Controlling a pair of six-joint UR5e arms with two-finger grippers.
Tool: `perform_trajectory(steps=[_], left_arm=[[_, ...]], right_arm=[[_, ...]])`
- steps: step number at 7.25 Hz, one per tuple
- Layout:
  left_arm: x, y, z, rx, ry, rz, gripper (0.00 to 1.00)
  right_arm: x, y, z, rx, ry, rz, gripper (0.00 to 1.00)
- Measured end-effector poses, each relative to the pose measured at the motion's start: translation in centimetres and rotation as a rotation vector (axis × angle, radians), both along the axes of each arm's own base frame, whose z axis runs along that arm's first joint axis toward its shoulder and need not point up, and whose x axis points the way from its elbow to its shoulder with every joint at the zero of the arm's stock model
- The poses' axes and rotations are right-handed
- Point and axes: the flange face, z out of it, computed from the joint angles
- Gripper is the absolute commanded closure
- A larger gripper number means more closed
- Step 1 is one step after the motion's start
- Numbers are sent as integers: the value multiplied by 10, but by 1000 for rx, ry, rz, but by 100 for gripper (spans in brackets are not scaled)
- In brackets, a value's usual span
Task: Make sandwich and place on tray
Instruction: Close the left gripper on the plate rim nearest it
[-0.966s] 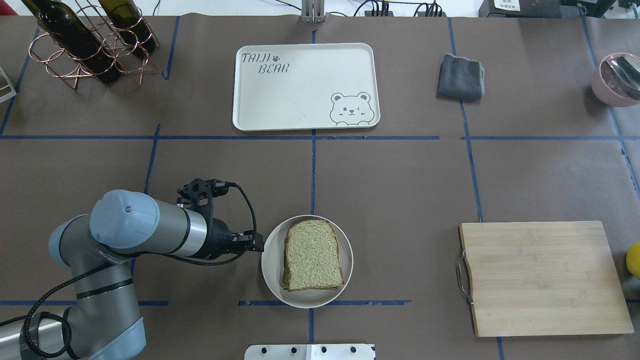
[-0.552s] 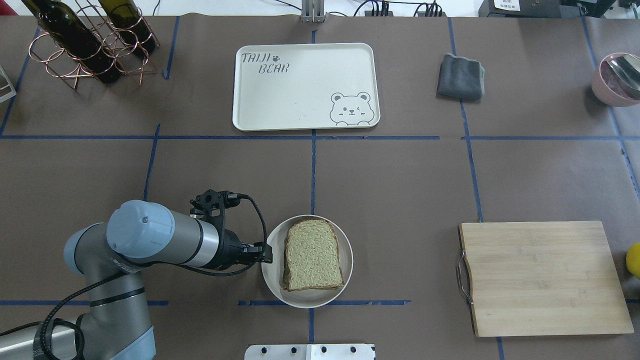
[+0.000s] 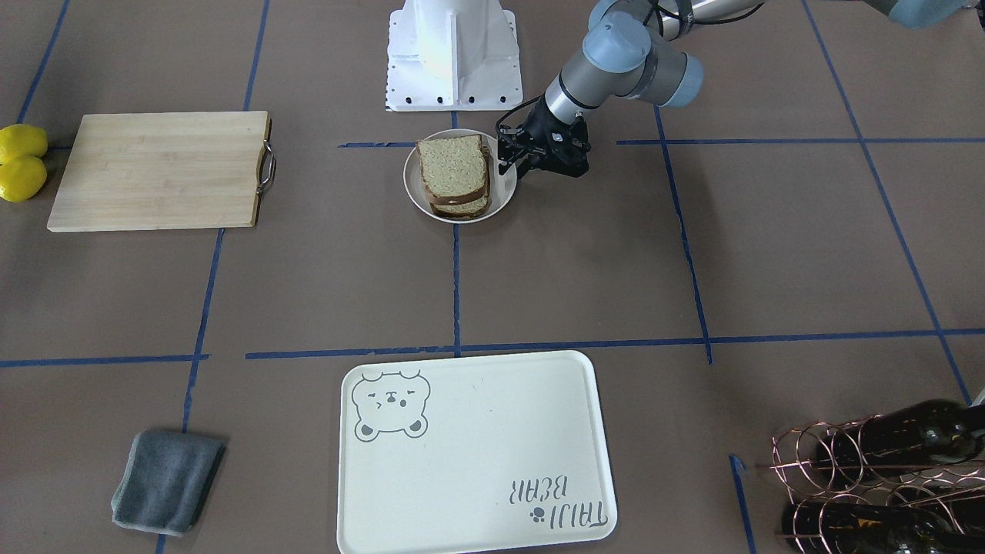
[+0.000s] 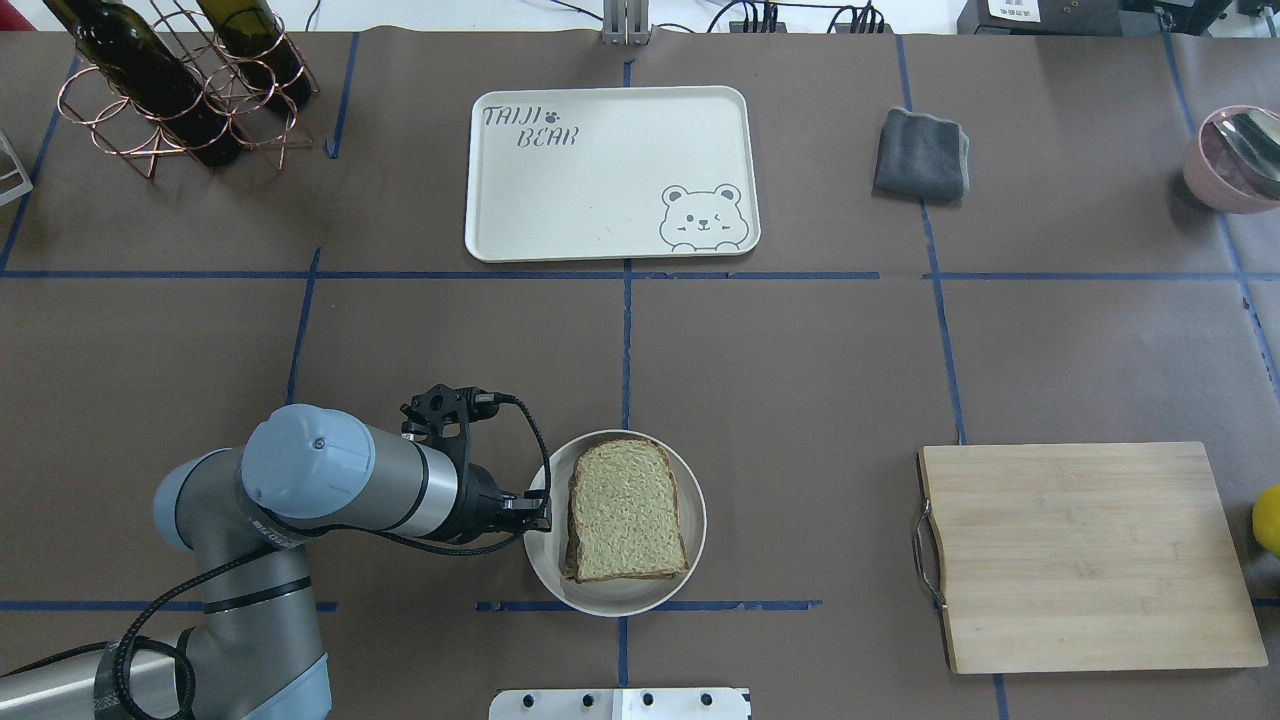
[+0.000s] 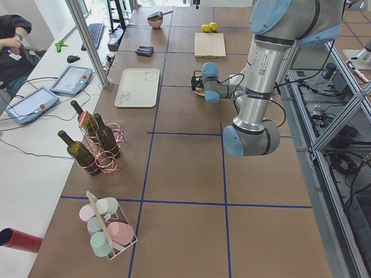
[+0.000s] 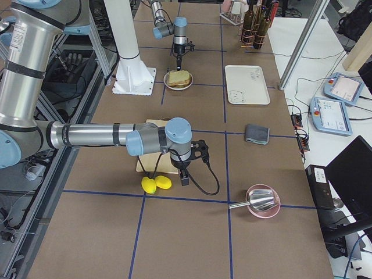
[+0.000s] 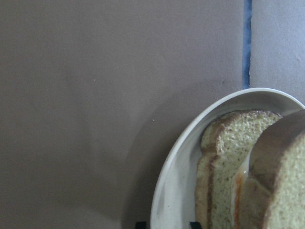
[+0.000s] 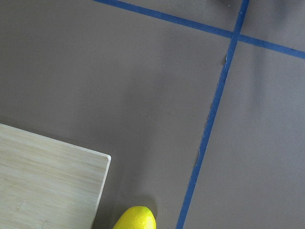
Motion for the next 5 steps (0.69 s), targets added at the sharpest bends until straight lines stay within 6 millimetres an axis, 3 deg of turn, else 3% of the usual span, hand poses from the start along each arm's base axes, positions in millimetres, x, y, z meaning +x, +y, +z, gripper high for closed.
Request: perform_trajectory(steps=[1, 3, 5], left_arm=[[2, 0, 2, -1, -4, 1, 67], [4, 0, 5, -2, -10, 3, 100], [4, 0, 5, -2, -11, 4, 100]], right_arm=[[0, 0, 0, 0, 0, 0, 0], [0, 0, 0, 0, 0, 0, 0], [0, 0, 0, 0, 0, 0, 0]])
